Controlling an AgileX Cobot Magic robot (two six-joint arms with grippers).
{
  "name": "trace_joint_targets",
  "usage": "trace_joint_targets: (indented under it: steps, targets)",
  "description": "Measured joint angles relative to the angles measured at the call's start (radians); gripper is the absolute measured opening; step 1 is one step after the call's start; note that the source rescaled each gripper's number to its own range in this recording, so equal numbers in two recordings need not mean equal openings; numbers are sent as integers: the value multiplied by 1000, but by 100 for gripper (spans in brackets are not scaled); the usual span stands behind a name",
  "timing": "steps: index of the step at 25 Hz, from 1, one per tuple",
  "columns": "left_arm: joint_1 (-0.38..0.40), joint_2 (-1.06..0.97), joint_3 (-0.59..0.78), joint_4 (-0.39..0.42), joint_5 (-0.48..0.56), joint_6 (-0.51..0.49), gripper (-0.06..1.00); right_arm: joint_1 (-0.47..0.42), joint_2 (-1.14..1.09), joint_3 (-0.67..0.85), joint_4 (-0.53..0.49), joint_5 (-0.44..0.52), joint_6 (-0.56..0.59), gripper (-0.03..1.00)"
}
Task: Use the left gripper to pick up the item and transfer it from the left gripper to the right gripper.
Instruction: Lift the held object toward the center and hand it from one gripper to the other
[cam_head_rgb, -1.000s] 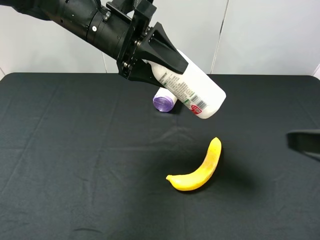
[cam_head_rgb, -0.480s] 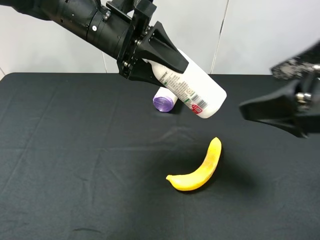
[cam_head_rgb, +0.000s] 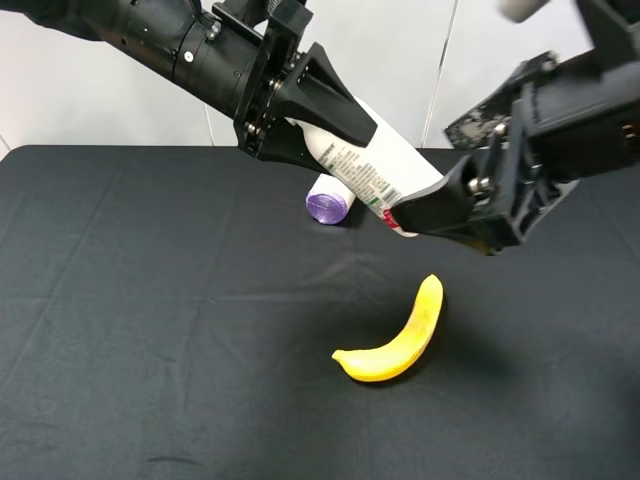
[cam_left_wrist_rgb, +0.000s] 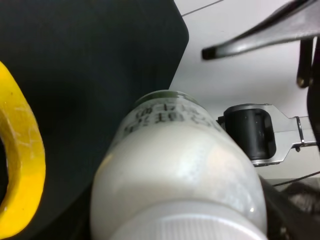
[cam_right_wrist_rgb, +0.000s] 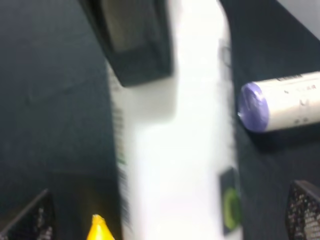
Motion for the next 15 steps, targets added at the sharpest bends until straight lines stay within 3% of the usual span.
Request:
trace_joint_targets:
  steps: [5, 15]
  targets:
    - [0, 0, 0, -1, 1, 2, 1, 45, 52, -1, 2, -57, -3, 100]
    - [0, 0, 3, -31, 3, 3, 1, 45, 146, -1, 4, -155, -6, 100]
